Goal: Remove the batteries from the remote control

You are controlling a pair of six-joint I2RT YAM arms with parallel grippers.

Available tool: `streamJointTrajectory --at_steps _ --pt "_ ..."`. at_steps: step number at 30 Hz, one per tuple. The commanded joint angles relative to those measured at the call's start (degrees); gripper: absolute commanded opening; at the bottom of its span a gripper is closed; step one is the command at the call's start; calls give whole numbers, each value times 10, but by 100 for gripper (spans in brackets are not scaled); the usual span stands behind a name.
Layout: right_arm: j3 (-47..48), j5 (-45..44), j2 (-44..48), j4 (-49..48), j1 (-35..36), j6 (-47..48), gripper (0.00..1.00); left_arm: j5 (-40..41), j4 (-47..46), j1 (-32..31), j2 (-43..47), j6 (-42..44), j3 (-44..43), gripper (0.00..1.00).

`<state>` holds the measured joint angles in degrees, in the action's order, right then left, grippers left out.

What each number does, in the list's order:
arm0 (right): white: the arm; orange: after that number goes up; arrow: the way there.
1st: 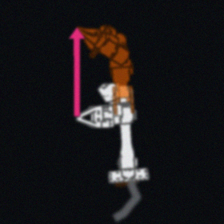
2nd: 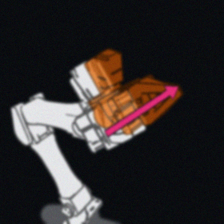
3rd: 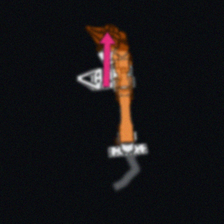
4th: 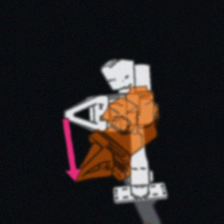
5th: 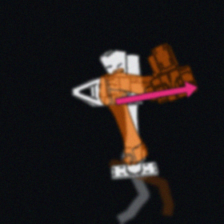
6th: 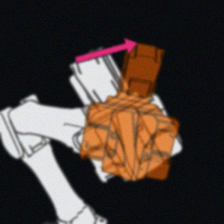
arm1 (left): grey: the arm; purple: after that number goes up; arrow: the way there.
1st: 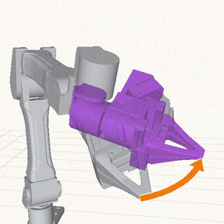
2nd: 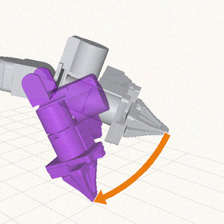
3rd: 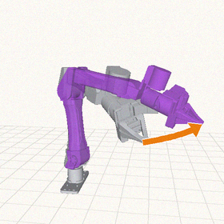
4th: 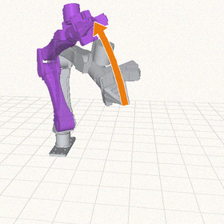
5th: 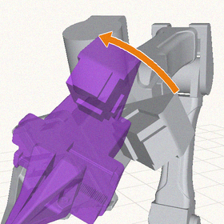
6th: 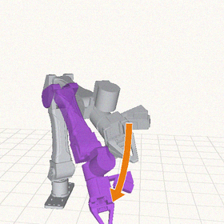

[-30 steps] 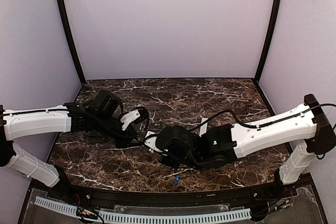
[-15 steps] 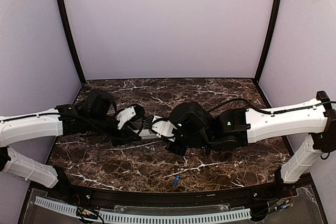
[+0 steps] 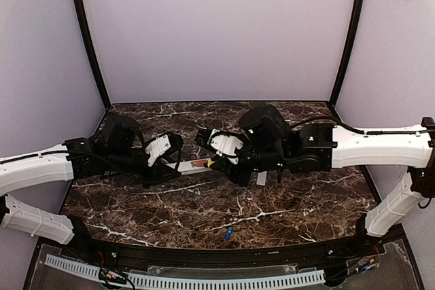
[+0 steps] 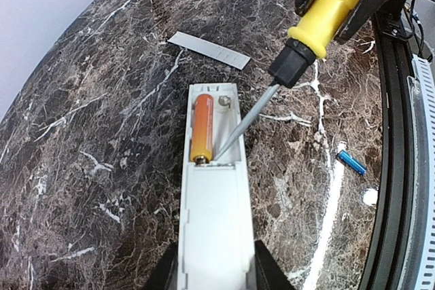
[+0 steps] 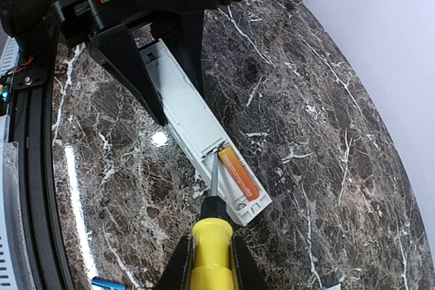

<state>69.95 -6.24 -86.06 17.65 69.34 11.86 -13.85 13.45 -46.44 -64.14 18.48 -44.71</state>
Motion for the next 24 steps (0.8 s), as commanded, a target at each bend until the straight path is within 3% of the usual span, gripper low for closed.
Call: streamJointTrajectory --at_steps 1,7,10,17,24 --pt "-27 77 16 -5 0 -48 0 43 -55 -5 26 3 8 0" --pt "-59 87 55 -28 0 -99 0 94 -83 -5 41 6 23 0" --pt "-58 52 68 -30 1 -126 0 112 -97 -5 44 9 33 0" --pt "-36 -19 70 -11 -5 -274 0 155 -147 -6 51 24 57 0" --pt "-34 8 73 -62 -34 -459 0 190 -261 -15 85 74 128 0"
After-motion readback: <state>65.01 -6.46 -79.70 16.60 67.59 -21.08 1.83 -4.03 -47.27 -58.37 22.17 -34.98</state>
